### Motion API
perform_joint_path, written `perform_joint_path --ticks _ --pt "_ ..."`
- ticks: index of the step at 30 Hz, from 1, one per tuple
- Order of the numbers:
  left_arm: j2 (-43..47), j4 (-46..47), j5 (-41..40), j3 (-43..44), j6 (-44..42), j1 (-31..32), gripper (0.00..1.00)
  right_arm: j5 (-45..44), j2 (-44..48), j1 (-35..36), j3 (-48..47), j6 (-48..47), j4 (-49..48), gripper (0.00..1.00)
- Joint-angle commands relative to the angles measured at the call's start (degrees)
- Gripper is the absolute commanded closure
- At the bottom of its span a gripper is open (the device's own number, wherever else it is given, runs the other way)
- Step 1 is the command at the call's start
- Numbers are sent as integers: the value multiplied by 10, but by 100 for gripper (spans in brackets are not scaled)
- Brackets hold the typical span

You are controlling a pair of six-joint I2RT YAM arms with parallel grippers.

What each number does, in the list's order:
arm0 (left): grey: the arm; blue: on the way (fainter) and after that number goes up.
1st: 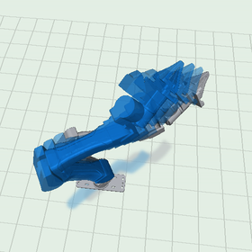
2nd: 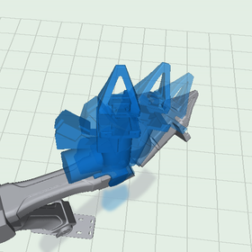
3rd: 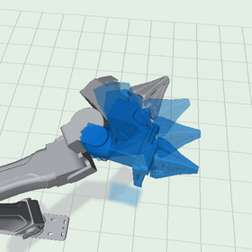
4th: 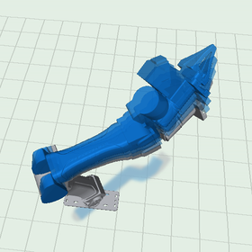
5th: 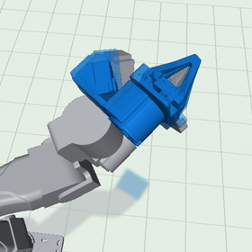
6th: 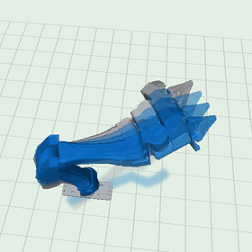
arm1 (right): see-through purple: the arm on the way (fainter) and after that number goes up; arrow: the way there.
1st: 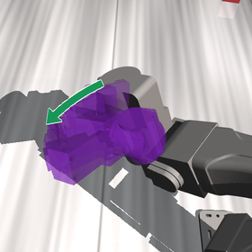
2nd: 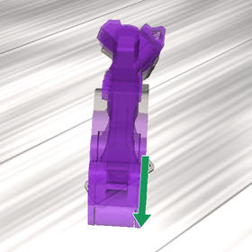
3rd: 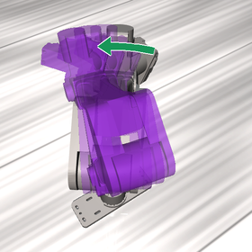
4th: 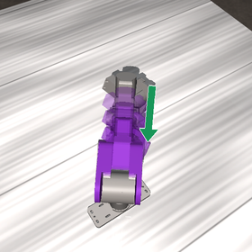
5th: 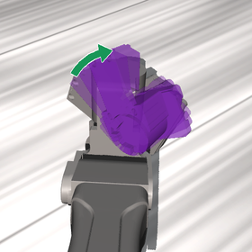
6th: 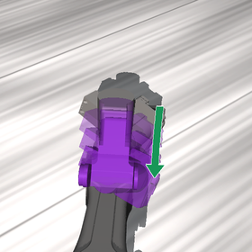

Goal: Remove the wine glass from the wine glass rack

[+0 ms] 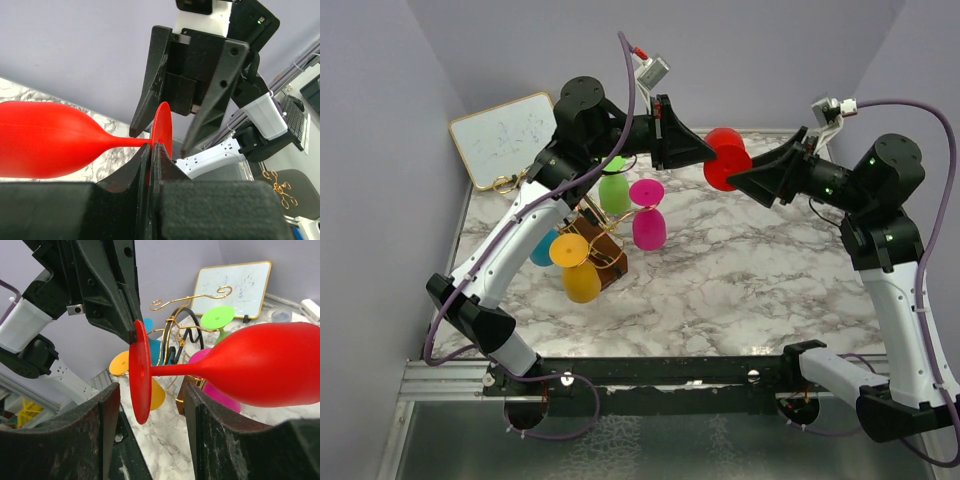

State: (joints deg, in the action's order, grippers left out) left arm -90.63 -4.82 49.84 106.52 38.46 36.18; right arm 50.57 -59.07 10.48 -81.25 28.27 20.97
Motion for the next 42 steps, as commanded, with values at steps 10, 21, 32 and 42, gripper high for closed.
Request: perform_joint_path --ticks 10,21,32,42 --pt "14 -32 -46 8 -31 14 91 15 6 0 13 -31 13 99" --pt "108 -56 -143 -95 -8 14 1 -235 131 55 131 -332 11 99" --pt "171 39 -112 -227 146 16 31 -243 204 83 290 -726 -138 99" --pt "136 51 -103 -267 261 25 29 -274 219 98 375 -893 -262 99"
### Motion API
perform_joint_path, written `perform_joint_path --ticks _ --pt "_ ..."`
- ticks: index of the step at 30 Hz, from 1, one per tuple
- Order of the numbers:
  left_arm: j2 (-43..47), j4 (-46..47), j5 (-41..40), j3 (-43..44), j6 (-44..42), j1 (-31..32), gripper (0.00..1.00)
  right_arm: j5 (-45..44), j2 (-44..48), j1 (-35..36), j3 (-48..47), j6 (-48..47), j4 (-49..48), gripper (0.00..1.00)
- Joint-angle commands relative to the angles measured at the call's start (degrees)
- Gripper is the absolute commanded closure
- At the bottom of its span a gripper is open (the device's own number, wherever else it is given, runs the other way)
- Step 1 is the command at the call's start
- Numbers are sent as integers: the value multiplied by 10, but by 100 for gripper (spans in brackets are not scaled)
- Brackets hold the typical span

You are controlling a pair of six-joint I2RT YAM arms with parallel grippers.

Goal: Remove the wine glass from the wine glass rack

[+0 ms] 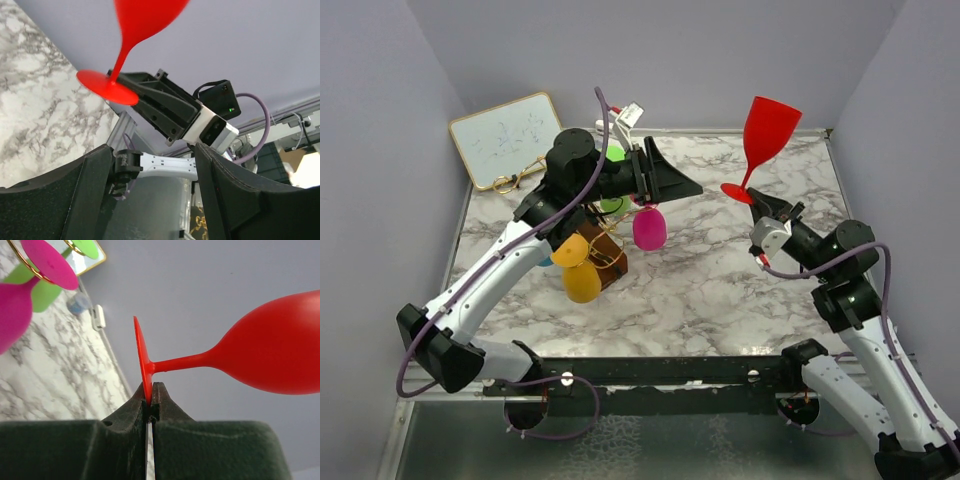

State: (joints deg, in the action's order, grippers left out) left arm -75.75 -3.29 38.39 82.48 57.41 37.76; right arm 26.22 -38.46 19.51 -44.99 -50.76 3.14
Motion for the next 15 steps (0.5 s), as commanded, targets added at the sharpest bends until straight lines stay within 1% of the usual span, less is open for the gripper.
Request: perform_joint_path --ticks 1,3,8,15 --pt "-17 42 12 -31 82 12 28 -32 14 8 17 -114 -93 99" --pt "-32 49 11 -32 102 19 28 -31 15 8 20 -131 -107 99" --pt "-69 84 7 -21 135 45 28 -31 13 12 17 -151 -101 99" --pt "-97 119 -18 -9 169 51 29 -28 33 14 31 -156 -93 99"
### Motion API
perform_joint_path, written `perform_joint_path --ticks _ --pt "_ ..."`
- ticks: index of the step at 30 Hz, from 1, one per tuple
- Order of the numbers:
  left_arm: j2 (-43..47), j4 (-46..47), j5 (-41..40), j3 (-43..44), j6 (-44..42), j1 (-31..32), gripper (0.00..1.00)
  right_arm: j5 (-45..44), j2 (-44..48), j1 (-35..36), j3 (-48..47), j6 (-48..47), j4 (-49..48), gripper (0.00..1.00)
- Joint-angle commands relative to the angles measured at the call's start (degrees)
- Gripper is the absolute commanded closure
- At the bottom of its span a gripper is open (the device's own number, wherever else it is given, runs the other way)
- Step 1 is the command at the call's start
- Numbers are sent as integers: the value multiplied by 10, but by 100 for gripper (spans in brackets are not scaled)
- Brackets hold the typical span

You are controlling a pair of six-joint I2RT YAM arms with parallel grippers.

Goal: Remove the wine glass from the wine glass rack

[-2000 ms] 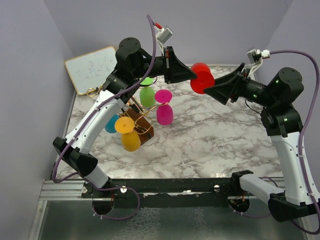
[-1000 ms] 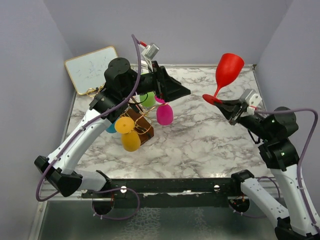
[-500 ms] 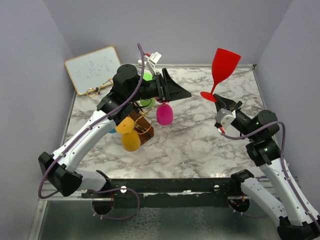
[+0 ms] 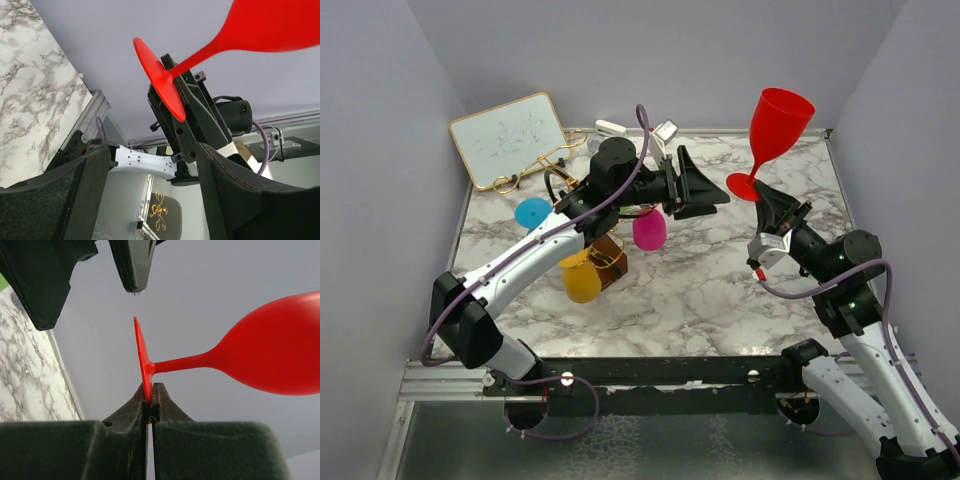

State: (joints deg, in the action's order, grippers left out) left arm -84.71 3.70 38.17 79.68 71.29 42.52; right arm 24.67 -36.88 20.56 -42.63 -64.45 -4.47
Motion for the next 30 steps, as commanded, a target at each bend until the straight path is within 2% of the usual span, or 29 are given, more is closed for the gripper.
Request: perform_joint_path --ticks 1,8,16,18,23,24,26,28,30 --pt "-12 53 -17 23 34 4 29 -15 20 3 9 -22 -15 99" --pt "-47 58 -21 61 42 9 33 -13 36 7 20 -35 -7 99" --pt "-93 44 -8 107 35 24 51 -13 34 15 21 -36 -9 99" --pt "-99 46 -4 109 35 25 61 -15 33 16 21 -35 -10 99" --pt "-97 49 1 98 29 25 100 -27 34 18 21 -25 -16 99" --pt "-94 45 0 97 25 25 100 -29 34 18 20 -16 -18 94" --pt "-85 26 -9 99 5 25 100 -29 36 18 17 4 -18 78" --pt "-73 -4 -28 107 -25 23 100 -28 37 17 10 32 -14 65" --pt "-59 -43 -58 121 -59 20 100 -28 40 17 1 66 -3 60"
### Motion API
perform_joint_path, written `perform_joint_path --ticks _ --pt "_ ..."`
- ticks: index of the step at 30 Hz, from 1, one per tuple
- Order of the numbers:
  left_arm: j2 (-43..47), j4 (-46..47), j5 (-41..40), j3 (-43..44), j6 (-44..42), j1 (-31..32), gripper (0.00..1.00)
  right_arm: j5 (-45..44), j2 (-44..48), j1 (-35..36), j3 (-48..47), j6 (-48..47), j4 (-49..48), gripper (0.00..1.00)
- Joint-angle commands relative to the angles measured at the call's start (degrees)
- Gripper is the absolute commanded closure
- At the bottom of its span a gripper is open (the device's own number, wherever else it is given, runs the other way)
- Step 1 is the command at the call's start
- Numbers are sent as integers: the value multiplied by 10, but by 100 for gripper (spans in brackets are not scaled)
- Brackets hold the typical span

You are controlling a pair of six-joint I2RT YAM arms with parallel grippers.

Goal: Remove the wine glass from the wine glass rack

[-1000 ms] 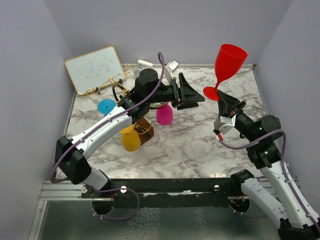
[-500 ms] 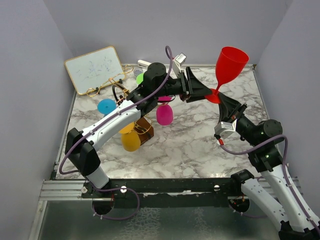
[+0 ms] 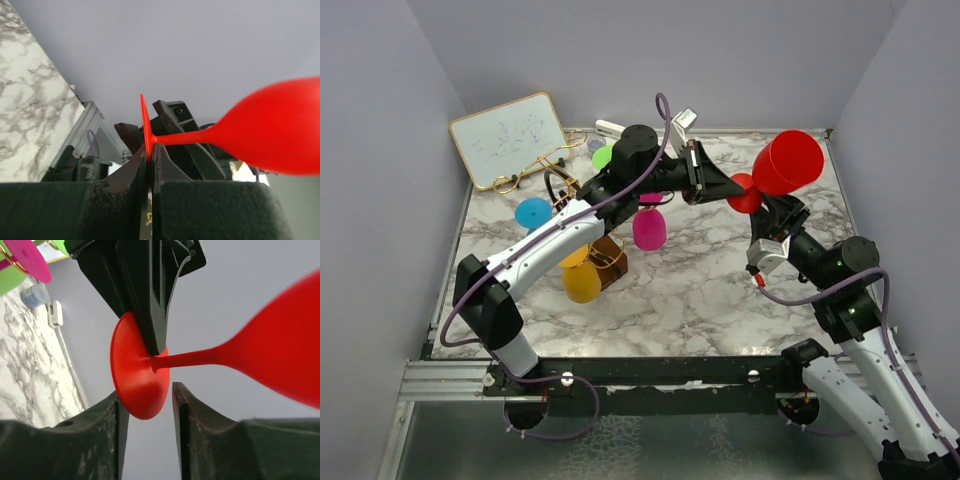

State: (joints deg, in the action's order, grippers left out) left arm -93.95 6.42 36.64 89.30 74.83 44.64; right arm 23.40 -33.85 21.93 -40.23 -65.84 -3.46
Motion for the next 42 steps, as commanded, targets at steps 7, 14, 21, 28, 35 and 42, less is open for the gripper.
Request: perform_joint_path --ticks 7,14,21,28,35,42 --pt "106 -201 -193 70 -215 -5 100 -21 36 4 -69 227 103 51" --pt "207 -270 -377 43 -294 -6 100 -25 92 3 -84 428 186 51" --pt "266 -336 -446 9 -374 -5 100 -132 -52 4 -308 689 399 68" --pt "313 -391 -476 -31 -424 -5 100 -15 -236 3 -529 755 555 79" --pt "347 -382 -459 -70 -435 -5 100 135 -254 4 -519 801 487 49" --pt "337 -355 -430 -76 -436 -5 100 165 -254 3 -490 810 454 48"
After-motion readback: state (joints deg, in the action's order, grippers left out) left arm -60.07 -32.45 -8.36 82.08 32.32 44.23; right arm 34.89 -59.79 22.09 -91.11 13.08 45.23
